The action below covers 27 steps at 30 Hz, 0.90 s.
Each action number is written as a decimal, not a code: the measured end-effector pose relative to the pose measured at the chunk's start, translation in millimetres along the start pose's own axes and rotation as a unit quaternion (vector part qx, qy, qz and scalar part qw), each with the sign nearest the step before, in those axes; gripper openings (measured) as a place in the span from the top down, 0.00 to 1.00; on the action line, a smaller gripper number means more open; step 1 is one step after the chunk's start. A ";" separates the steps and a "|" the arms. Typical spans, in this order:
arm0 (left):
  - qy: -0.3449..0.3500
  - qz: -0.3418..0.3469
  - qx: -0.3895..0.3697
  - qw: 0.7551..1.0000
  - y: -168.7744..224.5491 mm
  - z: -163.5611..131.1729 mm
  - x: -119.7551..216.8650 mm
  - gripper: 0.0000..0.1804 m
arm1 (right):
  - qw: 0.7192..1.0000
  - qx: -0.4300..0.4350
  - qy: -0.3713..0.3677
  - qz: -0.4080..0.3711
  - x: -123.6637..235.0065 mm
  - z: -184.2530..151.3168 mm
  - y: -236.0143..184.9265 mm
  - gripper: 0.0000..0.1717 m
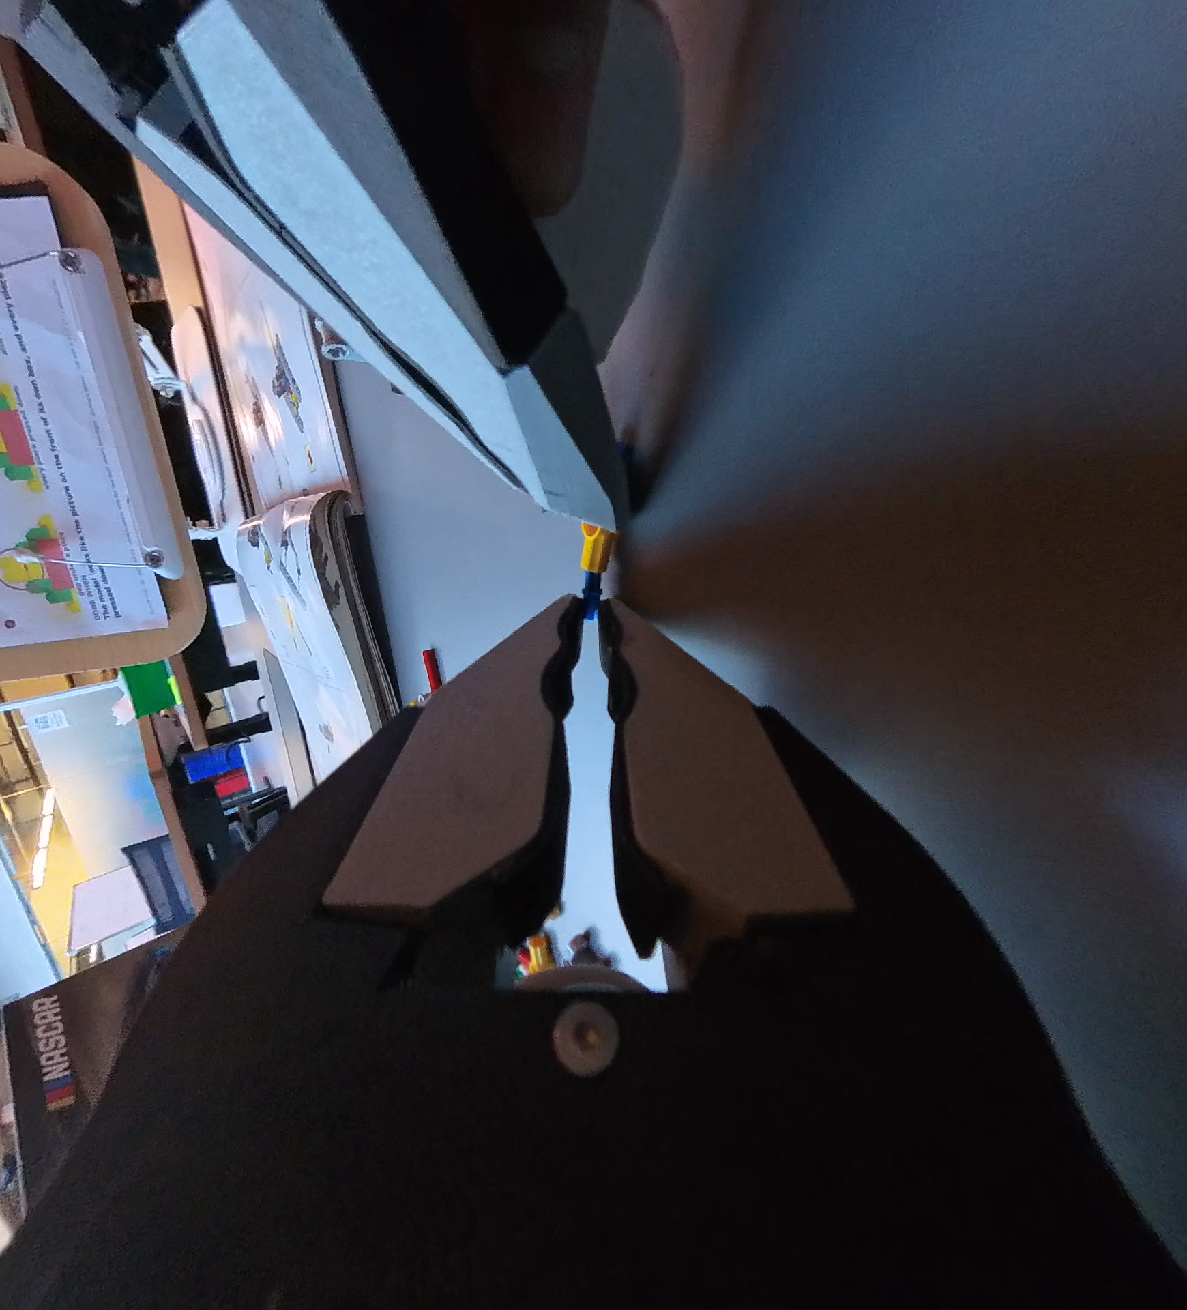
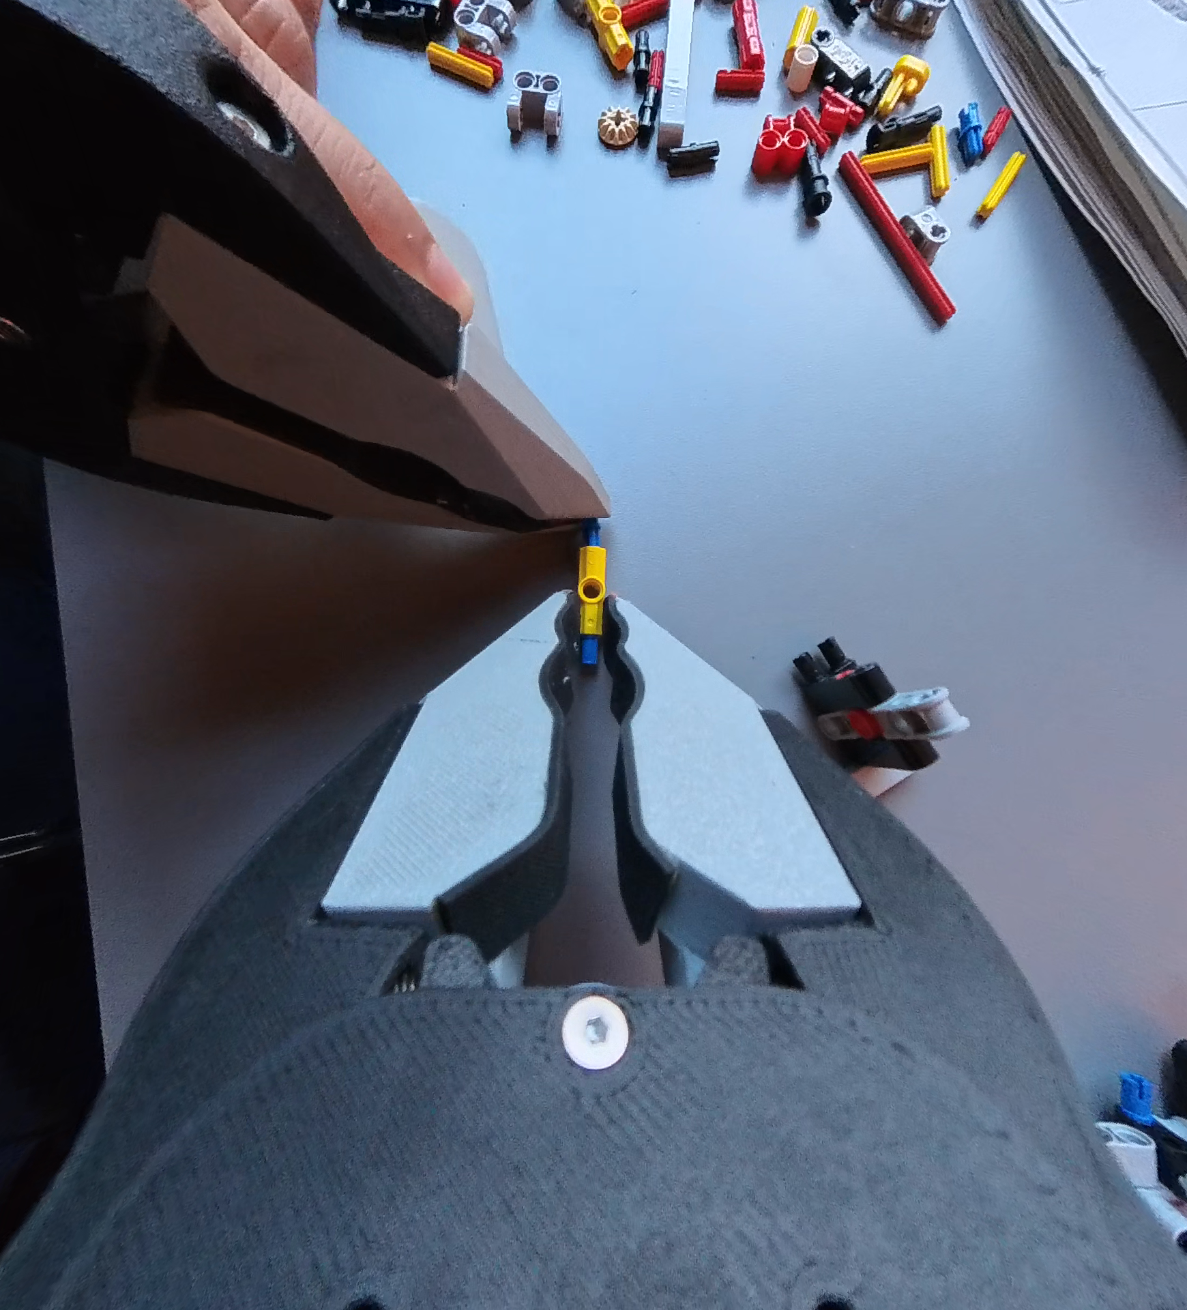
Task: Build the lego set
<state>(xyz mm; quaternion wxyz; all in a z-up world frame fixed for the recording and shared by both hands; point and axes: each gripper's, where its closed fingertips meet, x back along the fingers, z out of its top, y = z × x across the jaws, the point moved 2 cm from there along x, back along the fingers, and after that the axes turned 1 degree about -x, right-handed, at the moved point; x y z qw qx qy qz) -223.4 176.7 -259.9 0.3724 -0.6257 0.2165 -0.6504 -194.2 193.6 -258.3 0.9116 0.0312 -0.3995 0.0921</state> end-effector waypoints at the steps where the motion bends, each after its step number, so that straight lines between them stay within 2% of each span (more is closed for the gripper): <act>1: -0.001 0.009 -0.007 1.000 0.2 0.4 -0.1 1.00 | 1.000 0.008 0.000 -0.002 0.0 -0.1 -0.3 0.98; 4: 0.017 0.041 -0.040 0.998 -0.8 1.2 -2.7 1.00 | 0.999 0.037 0.003 -0.003 0.6 -0.8 0.3 0.98; 8: 0.004 0.035 -0.028 0.999 -0.5 1.3 -2.5 1.00 | 1.000 0.017 0.002 0.004 0.1 -0.3 2.3 0.98; 12: -0.006 0.036 -0.025 0.999 0.8 0.4 -0.8 1.00 | 0.999 0.043 -0.008 -0.021 -1.2 0.9 0.6 0.98; 19: 0.028 0.051 -0.040 0.997 0.7 -0.3 -1.7 1.00 | 0.999 0.052 0.005 0.003 -1.6 1.4 0.3 0.98; 27: 0.063 0.064 -0.087 0.992 1.6 -2.3 -1.0 1.00 | 0.995 0.096 -0.006 -0.006 -2.7 2.8 0.8 0.98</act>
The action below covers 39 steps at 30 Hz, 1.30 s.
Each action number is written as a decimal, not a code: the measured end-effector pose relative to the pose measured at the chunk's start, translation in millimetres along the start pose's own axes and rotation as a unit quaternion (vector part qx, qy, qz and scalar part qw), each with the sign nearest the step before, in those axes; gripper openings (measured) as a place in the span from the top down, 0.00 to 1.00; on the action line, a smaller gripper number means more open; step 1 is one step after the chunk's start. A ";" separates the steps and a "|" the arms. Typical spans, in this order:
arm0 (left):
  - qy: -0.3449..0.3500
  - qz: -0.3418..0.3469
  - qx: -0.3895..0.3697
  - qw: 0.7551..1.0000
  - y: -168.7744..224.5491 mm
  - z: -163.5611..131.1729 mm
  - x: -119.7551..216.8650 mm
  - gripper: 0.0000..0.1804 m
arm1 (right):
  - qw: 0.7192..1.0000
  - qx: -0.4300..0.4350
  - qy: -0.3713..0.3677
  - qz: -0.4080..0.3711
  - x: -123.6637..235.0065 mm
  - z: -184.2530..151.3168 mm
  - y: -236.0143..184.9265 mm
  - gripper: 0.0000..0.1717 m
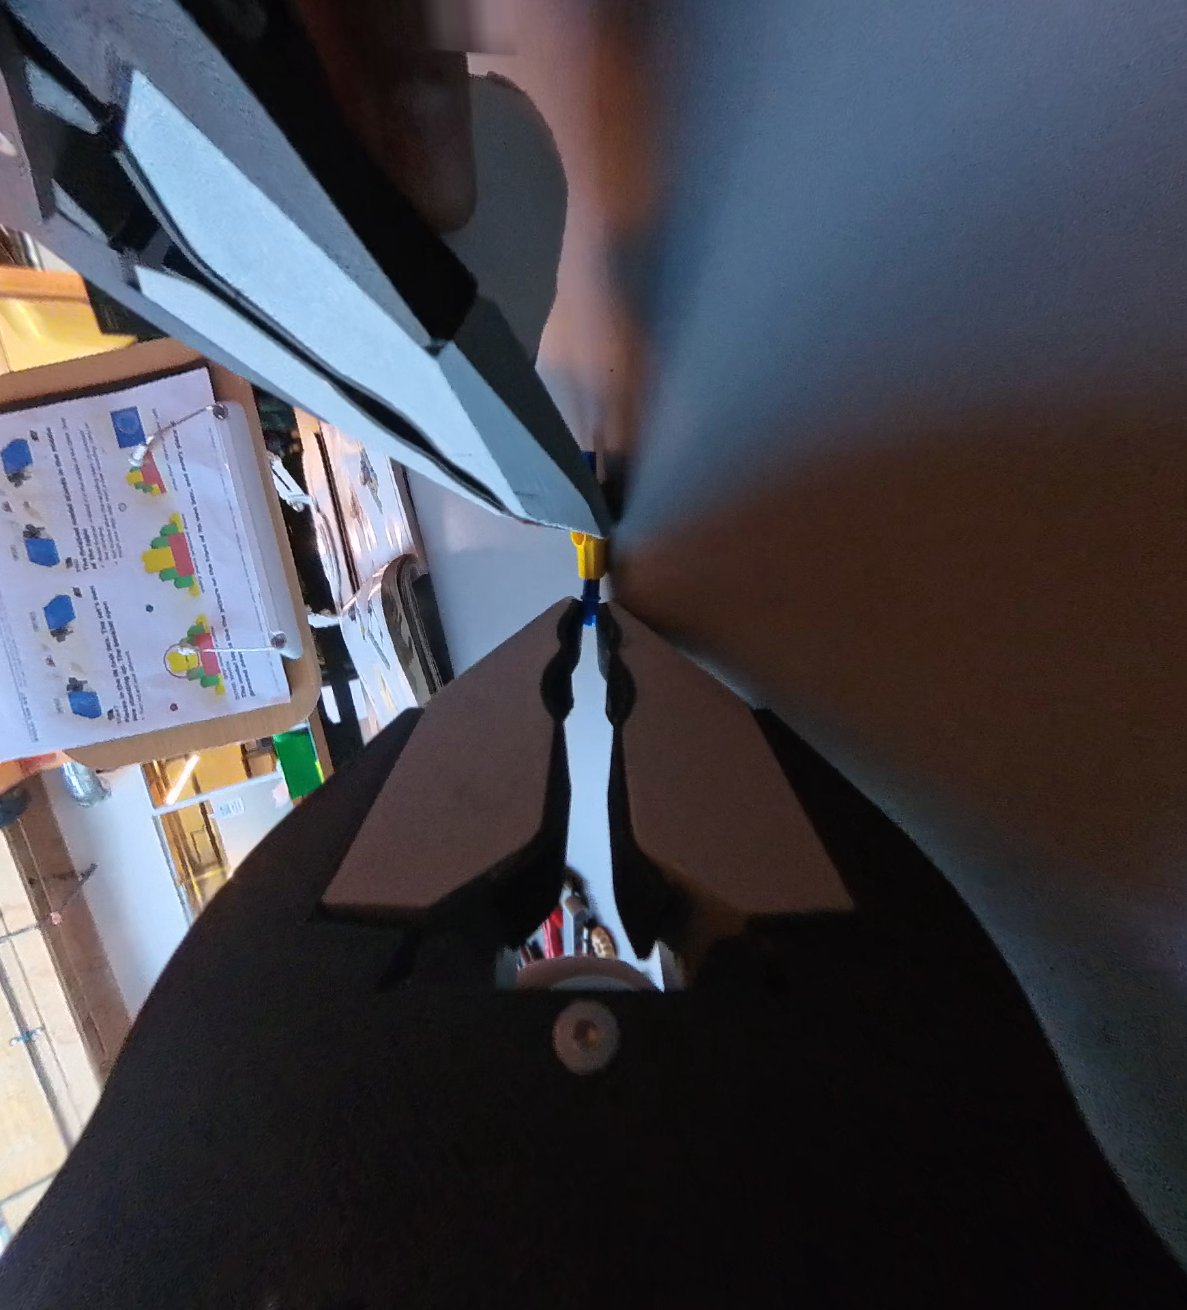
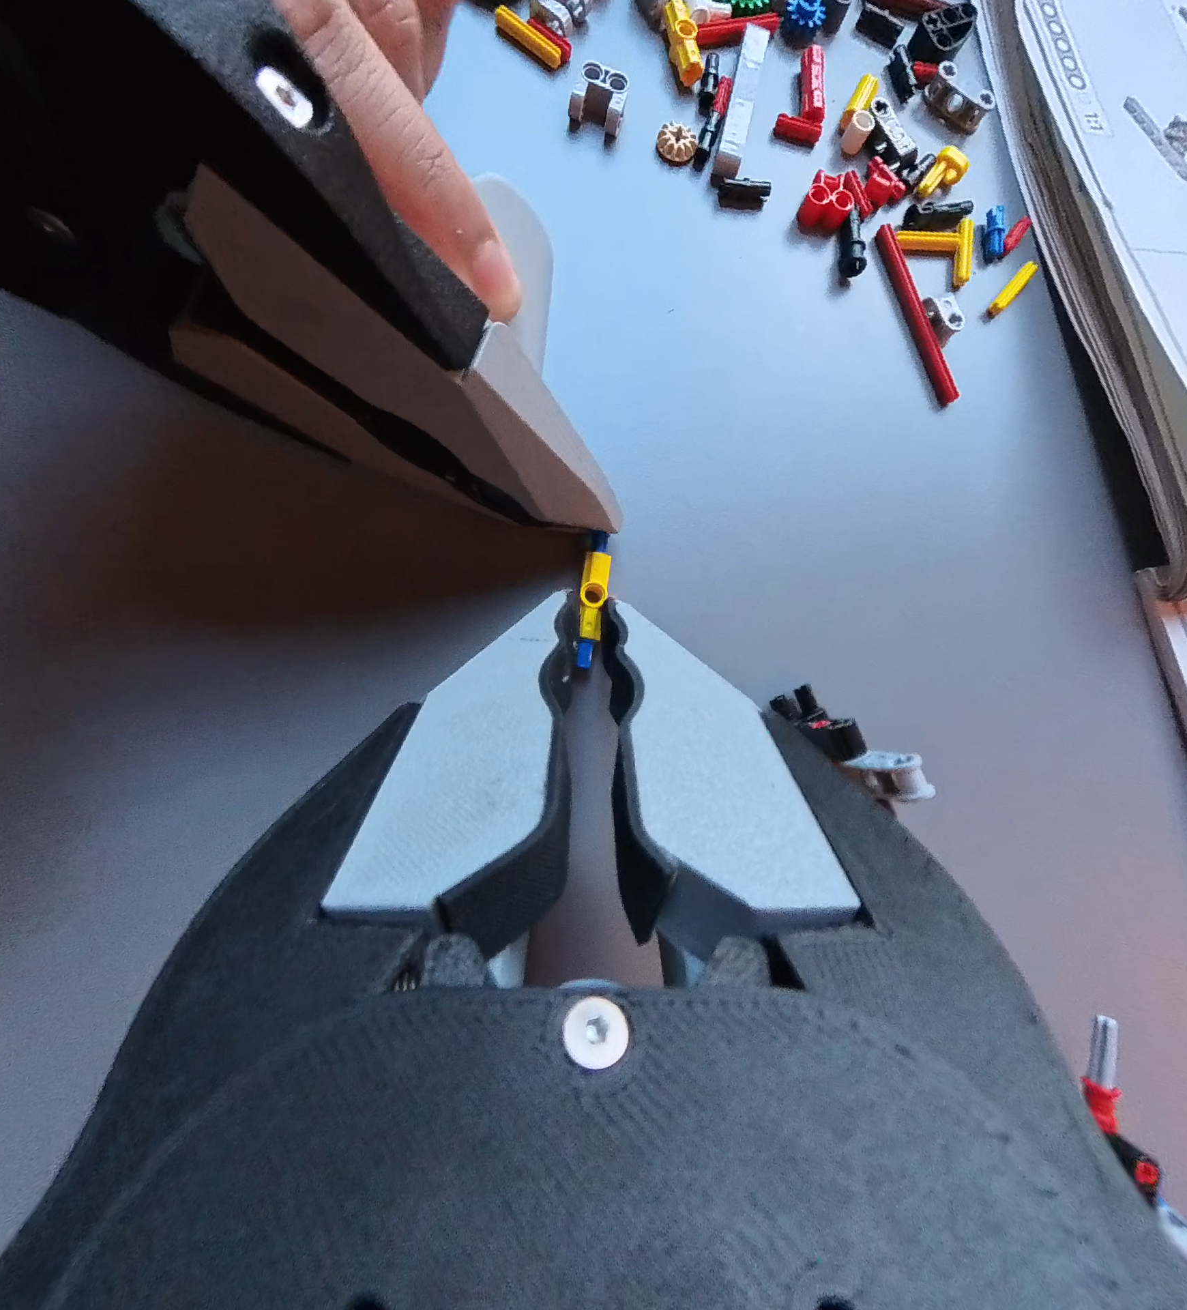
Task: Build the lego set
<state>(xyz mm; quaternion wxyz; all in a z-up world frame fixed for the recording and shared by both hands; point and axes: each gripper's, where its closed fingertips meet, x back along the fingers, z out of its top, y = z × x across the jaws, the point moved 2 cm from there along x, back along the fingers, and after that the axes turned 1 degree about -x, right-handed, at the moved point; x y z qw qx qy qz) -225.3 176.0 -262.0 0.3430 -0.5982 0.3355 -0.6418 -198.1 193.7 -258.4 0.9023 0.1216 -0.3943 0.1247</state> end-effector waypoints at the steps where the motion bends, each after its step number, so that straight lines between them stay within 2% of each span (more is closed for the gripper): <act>1: 0.005 0.004 -0.009 1.000 0.2 -0.1 0.1 1.00 | 1.000 0.008 0.000 -0.001 -0.1 0.1 0.1 0.99; 6: 0.008 0.002 -0.001 1.000 -0.3 -1.7 -0.1 1.00 | 1.000 0.004 0.006 0.003 -0.6 0.2 0.8 0.98; 10: 0.028 -0.040 0.052 0.997 -2.1 -4.0 0.2 0.99 | 1.000 -0.007 0.017 0.007 -0.7 0.0 1.5 0.98; 14: 0.043 -0.054 0.060 0.996 -2.3 -1.7 1.3 0.98 | 1.000 -0.002 0.018 0.002 -0.5 0.0 1.4 0.98; 19: 0.058 -0.083 0.095 0.990 -7.1 -8.7 7.0 0.89 | 0.999 -0.005 0.027 0.017 0.6 -1.3 1.2 0.98; 22: 0.093 -0.154 0.144 0.973 -3.7 -10.8 13.2 0.90 | 0.999 -0.005 0.035 0.032 1.5 -2.2 1.0 0.98; 28: 0.137 -0.266 0.263 0.917 -2.5 -9.4 7.9 0.93 | 0.998 0.017 0.040 0.039 2.5 -2.7 -1.4 0.98; 31: 0.154 -0.291 0.283 0.901 -1.7 -7.6 6.6 0.96 | 0.997 0.013 0.046 0.052 2.8 -2.9 -3.0 0.98; 36: 0.169 -0.304 0.298 0.889 -1.6 -5.1 6.4 0.96 | 0.997 0.004 0.051 0.063 2.8 -3.2 -3.2 0.98; 39: 0.178 -0.309 0.299 0.885 -0.9 -2.7 5.6 0.99 | 0.996 -0.001 0.054 0.071 2.7 -3.0 -3.8 0.98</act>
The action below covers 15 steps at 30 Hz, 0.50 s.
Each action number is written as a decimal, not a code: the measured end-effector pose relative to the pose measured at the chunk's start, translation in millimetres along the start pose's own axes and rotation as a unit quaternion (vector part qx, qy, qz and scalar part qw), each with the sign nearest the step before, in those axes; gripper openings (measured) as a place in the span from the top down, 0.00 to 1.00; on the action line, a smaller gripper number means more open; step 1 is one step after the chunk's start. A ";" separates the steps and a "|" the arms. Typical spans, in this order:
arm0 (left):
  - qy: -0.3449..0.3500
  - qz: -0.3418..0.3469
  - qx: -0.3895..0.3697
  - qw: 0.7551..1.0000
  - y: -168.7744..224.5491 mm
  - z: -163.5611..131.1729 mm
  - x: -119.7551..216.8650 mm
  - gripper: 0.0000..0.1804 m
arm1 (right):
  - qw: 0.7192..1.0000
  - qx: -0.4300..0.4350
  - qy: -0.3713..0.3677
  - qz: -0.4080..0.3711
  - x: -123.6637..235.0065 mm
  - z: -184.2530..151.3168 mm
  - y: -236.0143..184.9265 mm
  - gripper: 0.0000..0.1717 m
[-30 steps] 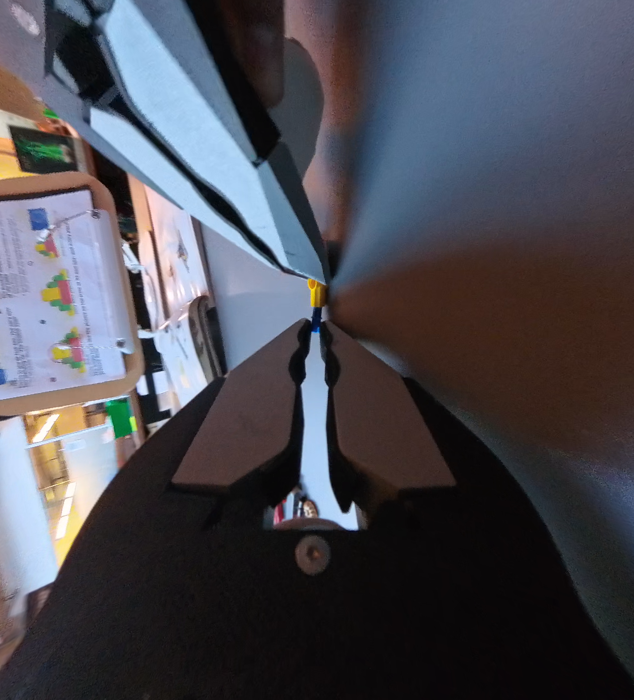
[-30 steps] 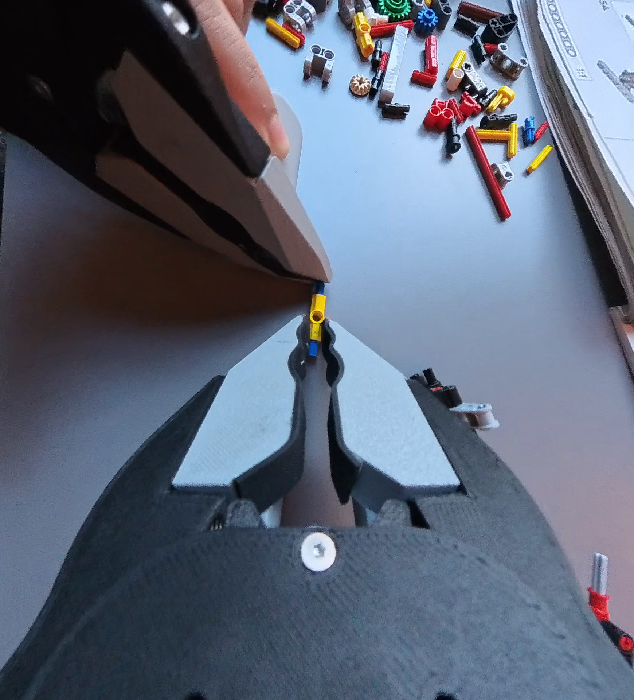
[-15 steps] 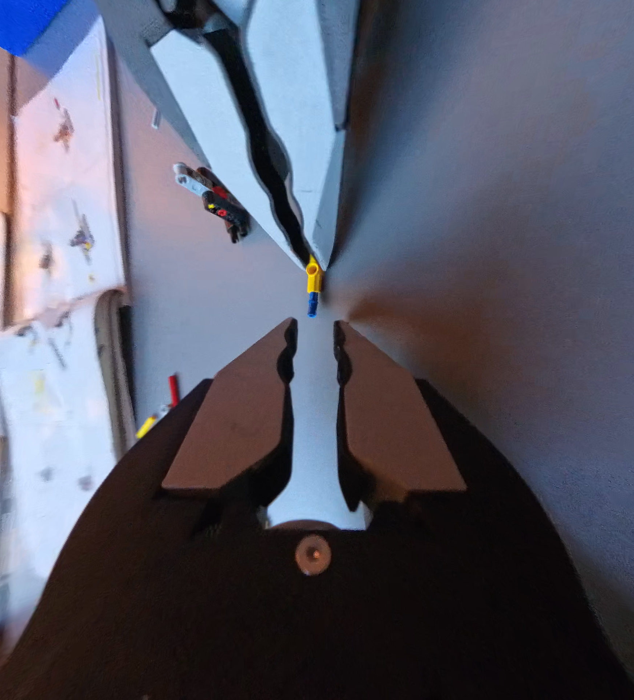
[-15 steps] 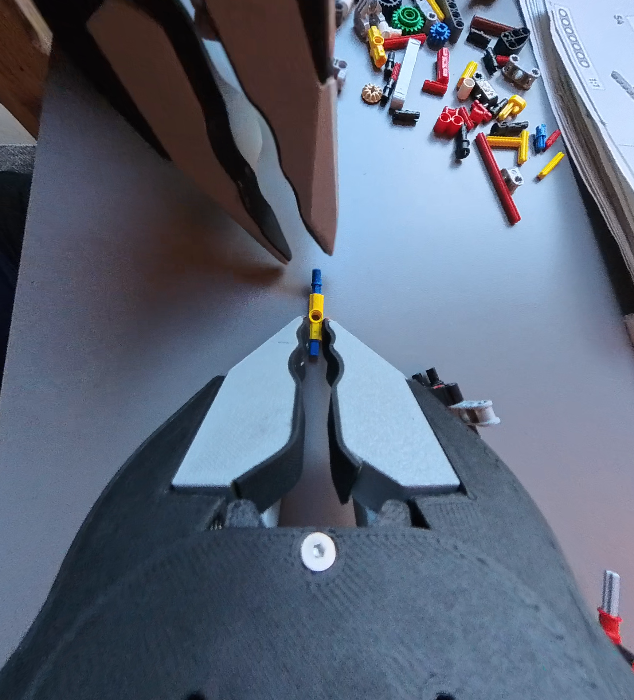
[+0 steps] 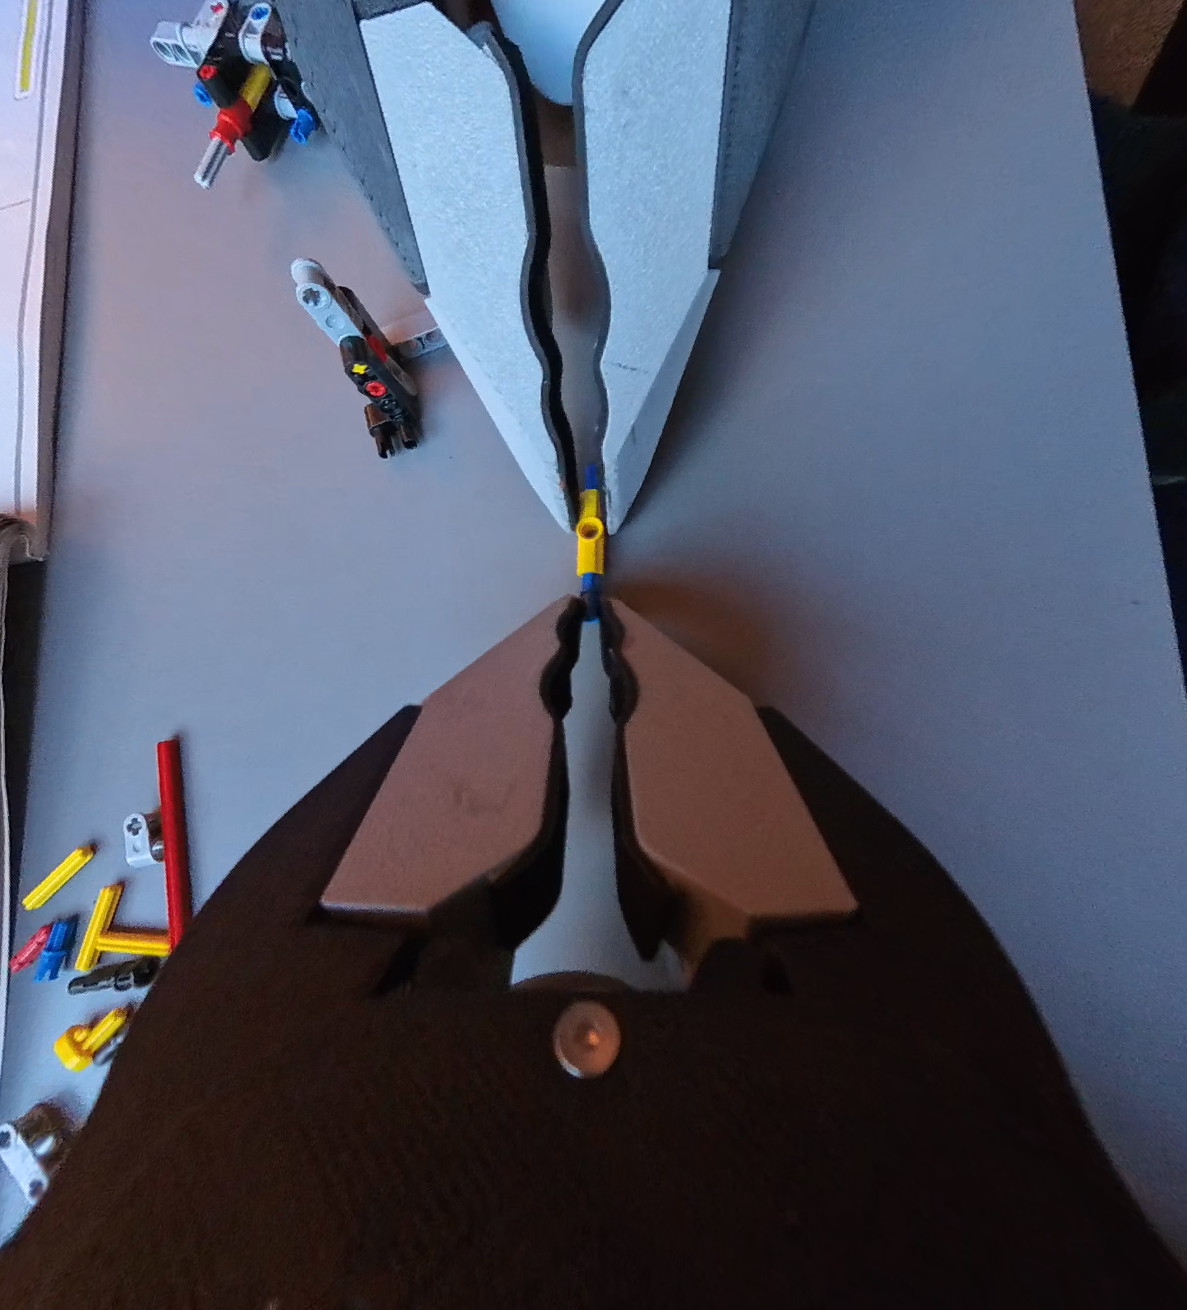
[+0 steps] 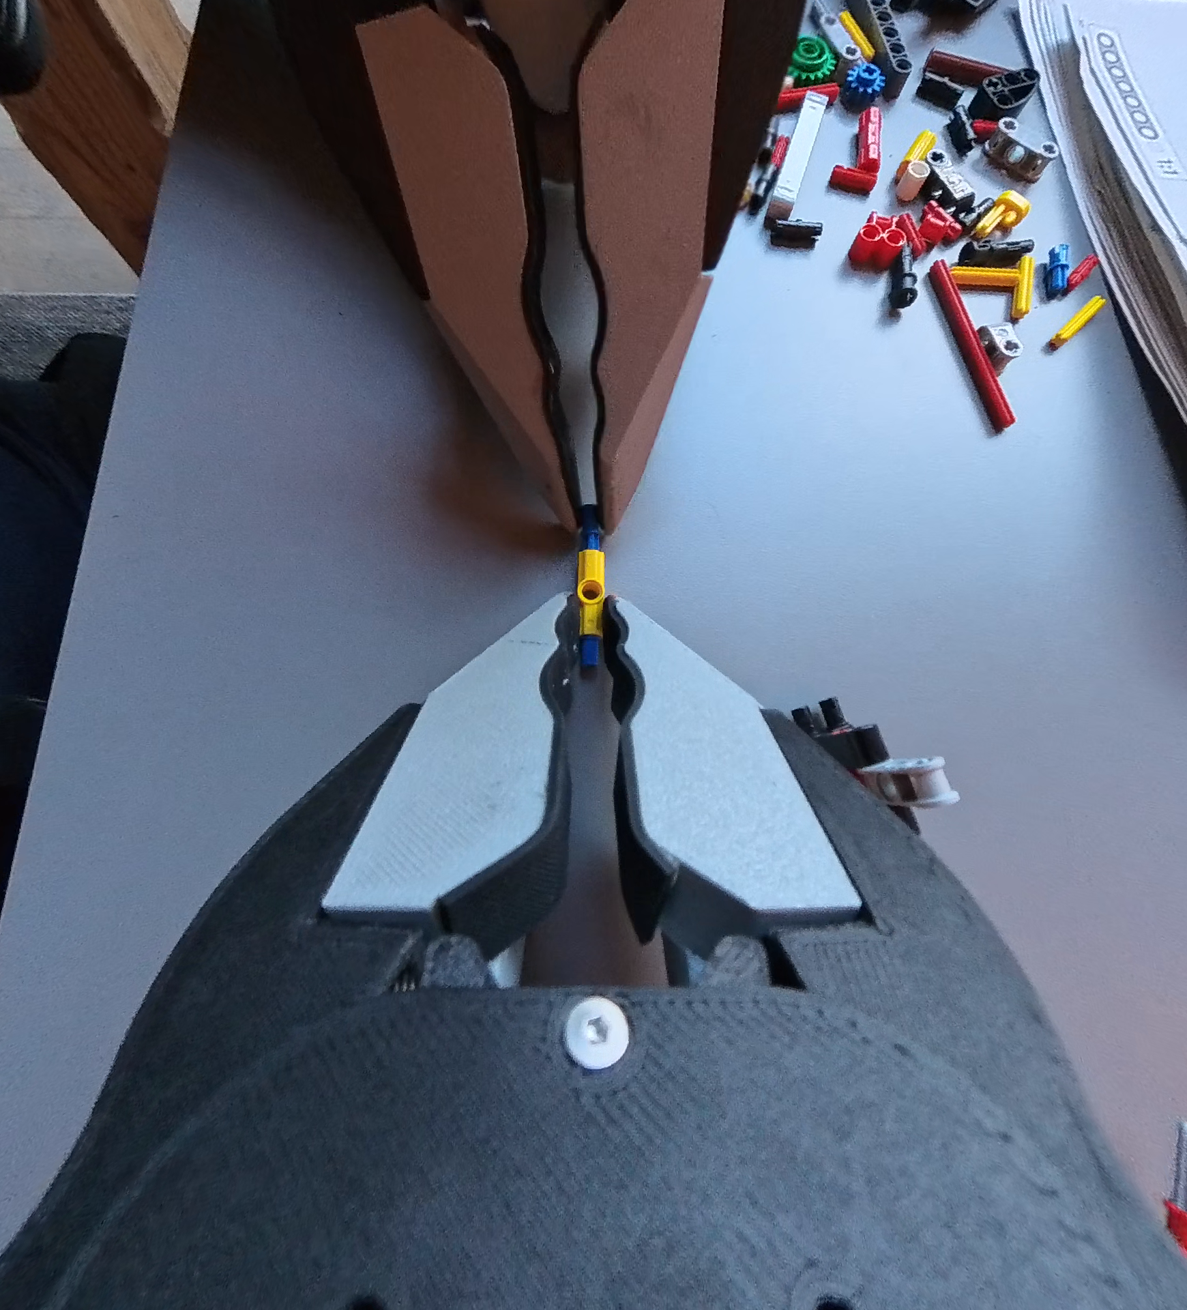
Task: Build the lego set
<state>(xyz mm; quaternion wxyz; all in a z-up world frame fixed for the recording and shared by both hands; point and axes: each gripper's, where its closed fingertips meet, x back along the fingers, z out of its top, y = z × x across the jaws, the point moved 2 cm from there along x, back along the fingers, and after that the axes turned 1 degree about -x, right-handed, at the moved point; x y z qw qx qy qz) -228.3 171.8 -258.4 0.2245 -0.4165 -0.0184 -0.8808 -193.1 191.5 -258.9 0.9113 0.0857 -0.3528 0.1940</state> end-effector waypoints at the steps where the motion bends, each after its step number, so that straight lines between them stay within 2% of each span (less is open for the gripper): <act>1: 0.000 -0.001 -0.001 1.000 -0.1 0.1 0.0 0.99 | 1.000 -0.002 0.001 0.001 -0.1 0.0 0.0 0.98; 5: 0.007 -0.006 0.002 1.000 -0.3 -0.3 0.1 0.99 | 1.000 -0.005 0.002 0.005 -0.3 0.2 -0.2 0.98; 8: 0.040 -0.015 0.017 0.999 -0.8 -0.6 -0.3 0.99 | 1.000 -0.010 0.002 0.011 -0.2 -0.1 -0.3 0.98; 15: 0.037 0.015 -0.024 0.999 2.4 1.4 -0.9 0.99 | 1.000 0.007 0.000 0.009 1.3 -0.9 -3.5 0.98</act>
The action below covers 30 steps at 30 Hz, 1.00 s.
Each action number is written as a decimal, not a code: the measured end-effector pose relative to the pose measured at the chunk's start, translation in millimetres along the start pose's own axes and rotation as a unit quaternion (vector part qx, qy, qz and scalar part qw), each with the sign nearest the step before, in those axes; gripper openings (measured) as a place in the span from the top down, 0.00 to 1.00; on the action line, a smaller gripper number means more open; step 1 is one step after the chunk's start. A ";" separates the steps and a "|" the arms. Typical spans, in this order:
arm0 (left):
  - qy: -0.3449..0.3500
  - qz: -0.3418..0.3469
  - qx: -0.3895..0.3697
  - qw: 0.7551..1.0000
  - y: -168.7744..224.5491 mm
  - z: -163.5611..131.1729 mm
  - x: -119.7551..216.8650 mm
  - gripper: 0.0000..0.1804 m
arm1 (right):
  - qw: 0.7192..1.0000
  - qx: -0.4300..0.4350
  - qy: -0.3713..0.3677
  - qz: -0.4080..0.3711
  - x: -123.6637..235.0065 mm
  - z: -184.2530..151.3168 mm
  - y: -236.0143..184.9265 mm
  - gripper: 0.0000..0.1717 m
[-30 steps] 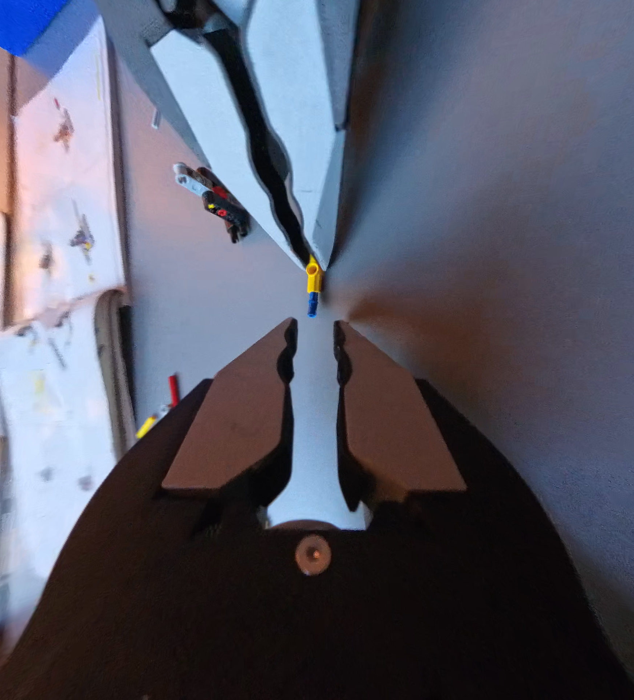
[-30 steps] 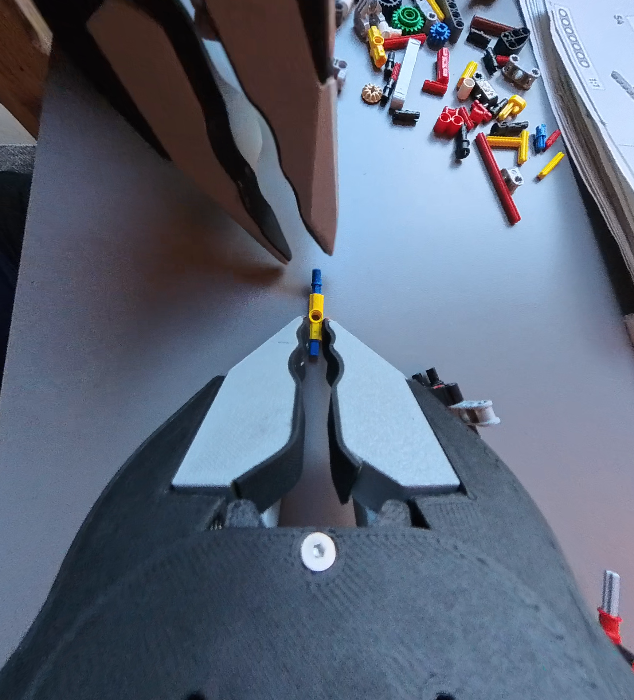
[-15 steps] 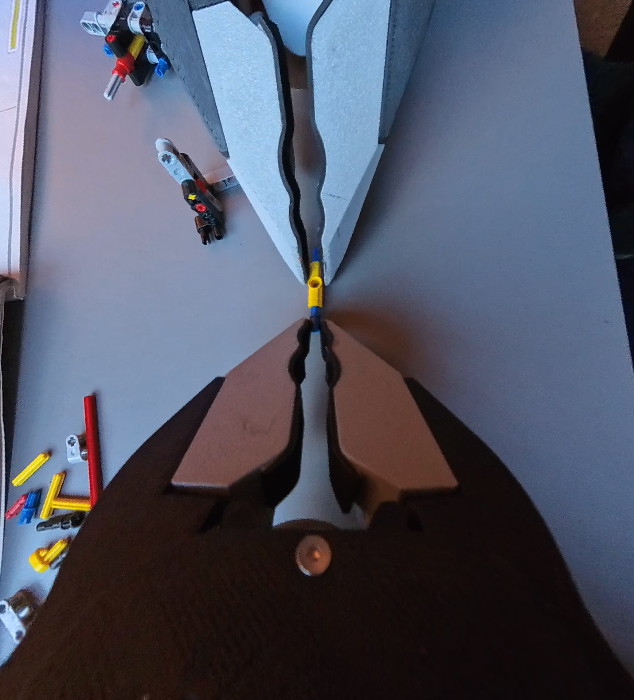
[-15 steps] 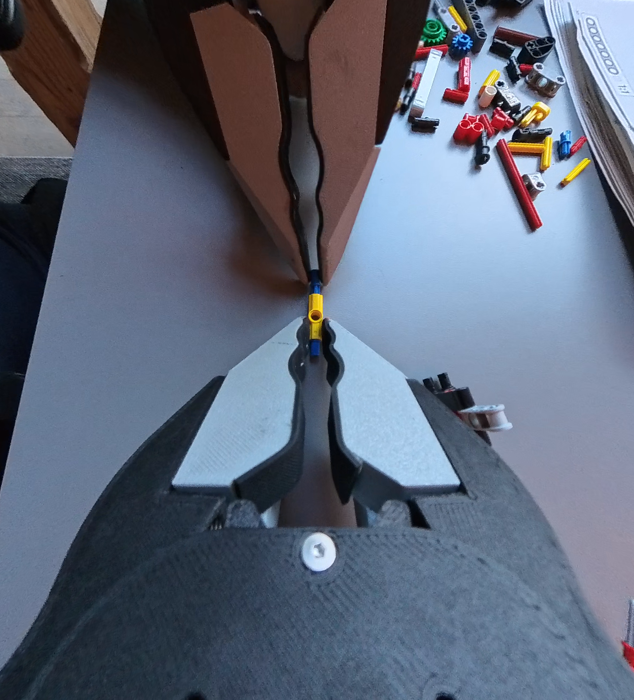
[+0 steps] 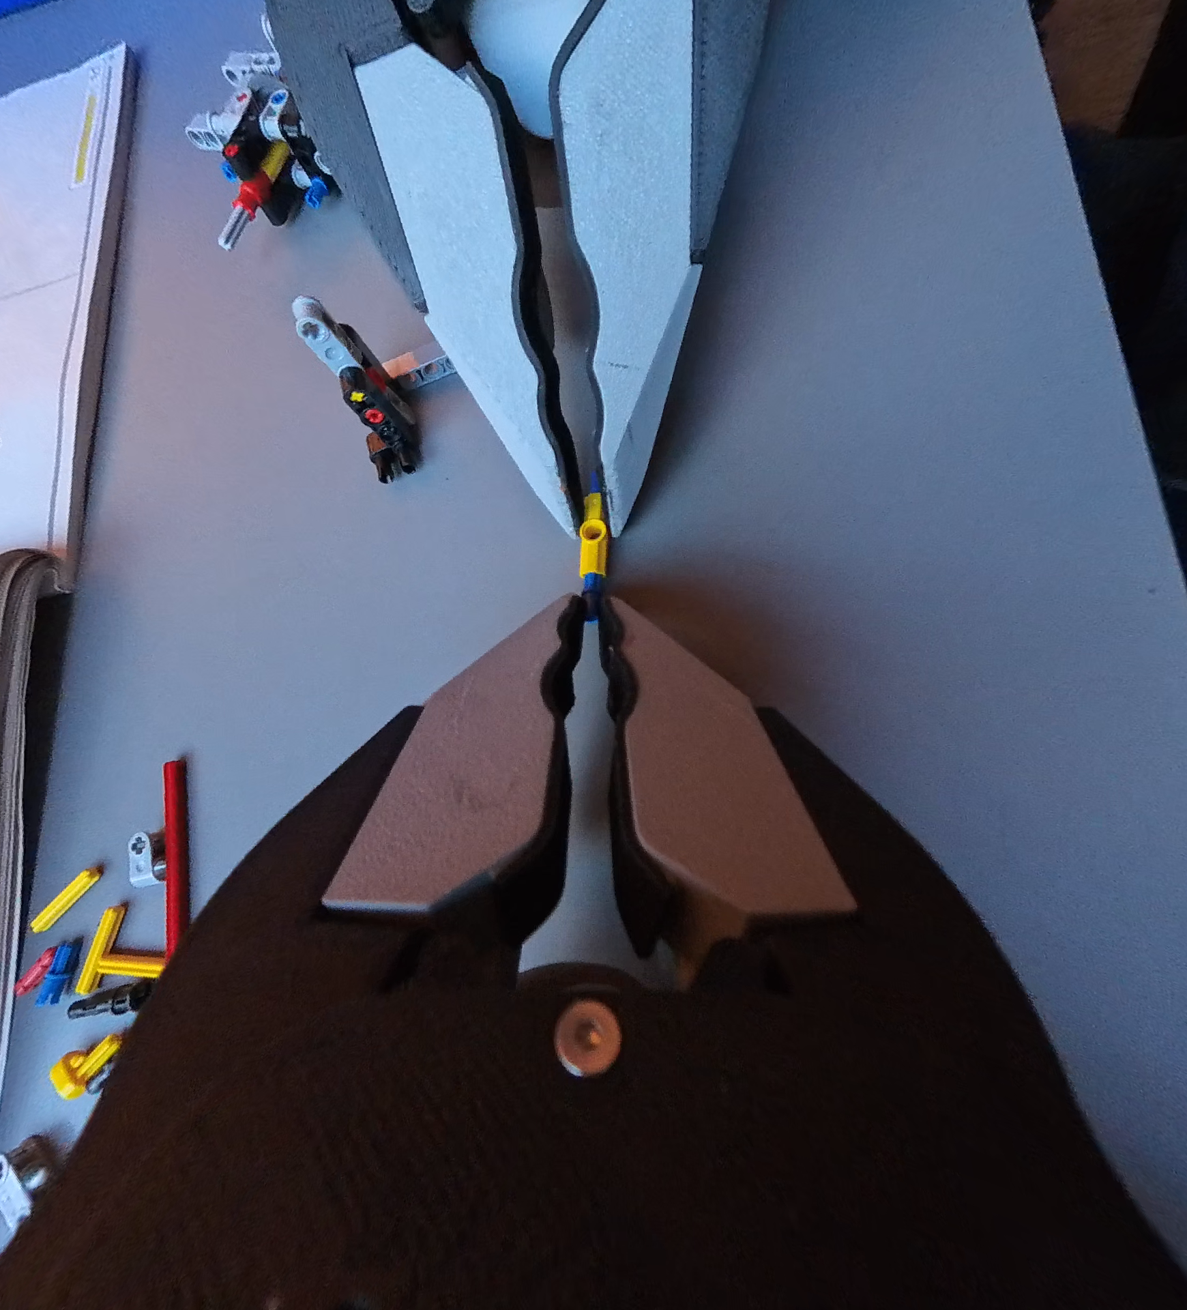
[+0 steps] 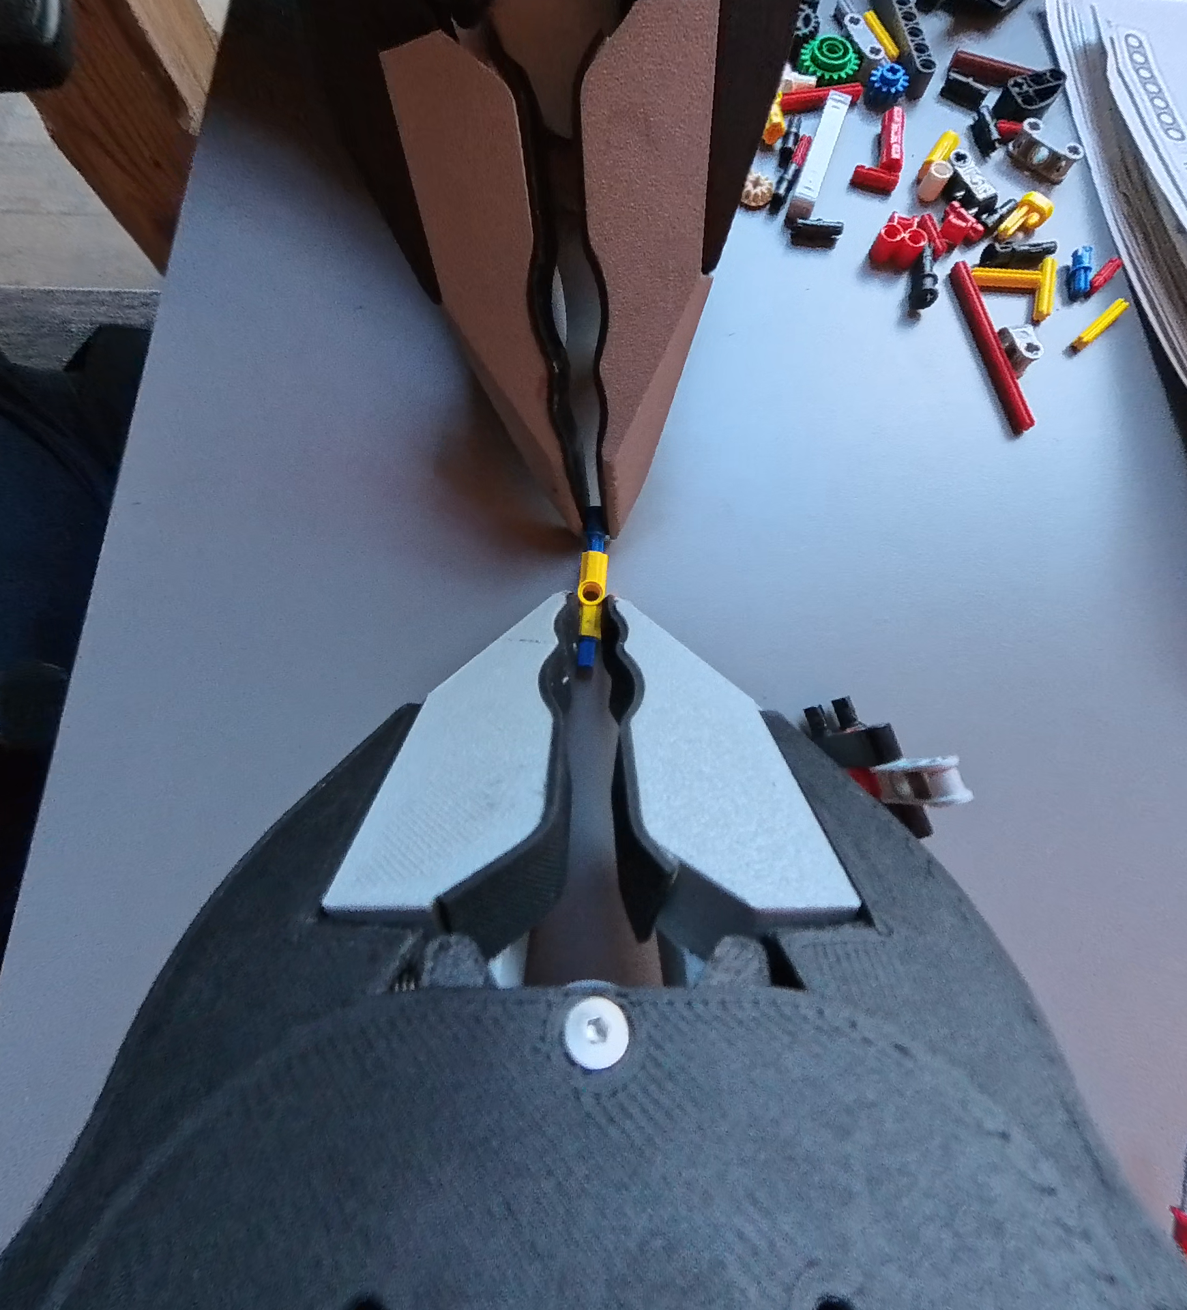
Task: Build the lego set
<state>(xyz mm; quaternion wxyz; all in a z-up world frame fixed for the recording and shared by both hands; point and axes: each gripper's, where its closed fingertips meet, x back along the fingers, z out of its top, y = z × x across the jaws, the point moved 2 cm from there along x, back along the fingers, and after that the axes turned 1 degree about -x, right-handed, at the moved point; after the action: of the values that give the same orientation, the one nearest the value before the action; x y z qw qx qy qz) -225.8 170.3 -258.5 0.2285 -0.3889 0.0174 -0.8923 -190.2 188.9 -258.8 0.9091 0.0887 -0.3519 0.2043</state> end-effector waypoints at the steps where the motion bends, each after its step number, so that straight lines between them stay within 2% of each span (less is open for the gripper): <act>1: 0.000 0.002 -0.002 1.000 0.0 0.0 0.1 0.99 | 1.000 0.003 0.002 -0.003 0.3 0.3 -0.1 0.98; 25: -0.004 -0.009 0.021 1.000 0.0 3.8 -4.4 0.99 | 1.000 -0.001 0.000 0.009 -0.2 -0.5 -0.7 0.98; 30: -0.005 -0.013 0.037 0.999 -0.1 3.2 -4.2 0.99 | 0.999 -0.039 0.006 0.017 1.8 -1.9 0.6 0.97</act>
<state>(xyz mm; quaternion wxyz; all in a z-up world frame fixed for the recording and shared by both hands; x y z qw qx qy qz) -221.1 172.6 -259.1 0.2310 -0.3853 -0.0217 -0.8932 -188.1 190.5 -259.0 0.9104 0.0460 -0.3557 0.2061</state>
